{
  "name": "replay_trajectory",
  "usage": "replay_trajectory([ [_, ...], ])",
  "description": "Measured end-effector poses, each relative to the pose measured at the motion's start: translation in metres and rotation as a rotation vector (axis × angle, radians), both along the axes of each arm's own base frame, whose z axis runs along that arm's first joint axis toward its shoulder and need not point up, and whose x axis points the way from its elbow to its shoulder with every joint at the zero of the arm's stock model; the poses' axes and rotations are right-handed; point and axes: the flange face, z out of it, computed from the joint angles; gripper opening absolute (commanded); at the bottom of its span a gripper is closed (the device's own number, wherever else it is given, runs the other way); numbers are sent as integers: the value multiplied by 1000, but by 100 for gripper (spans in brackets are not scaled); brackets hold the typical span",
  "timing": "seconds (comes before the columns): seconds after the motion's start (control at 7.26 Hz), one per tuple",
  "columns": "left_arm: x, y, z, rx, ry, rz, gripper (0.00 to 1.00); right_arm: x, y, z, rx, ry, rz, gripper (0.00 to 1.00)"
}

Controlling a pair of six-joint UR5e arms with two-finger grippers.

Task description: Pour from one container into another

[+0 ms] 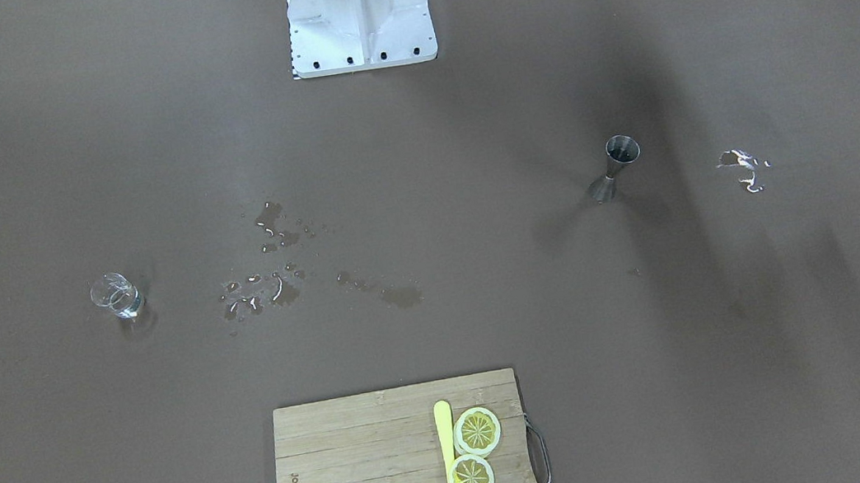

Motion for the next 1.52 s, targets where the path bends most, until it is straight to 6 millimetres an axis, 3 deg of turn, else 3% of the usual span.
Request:
replay_trajectory([
  [0.14, -17, 9, 6, -10, -8, -6, 99, 0, 0, 0, 1, 0, 0, 100],
  [0.41, -31, 18, 17, -62, -21, -24, 99, 0, 0, -1, 1, 0, 1, 100],
  [0.83, -35, 20, 16, -79, -25, -38, 99, 0, -1, -1, 2, 0, 1, 100],
  [1.52, -34, 20, -8, -133, -28, -37, 99, 0, -2, -2, 4, 0, 1, 100],
])
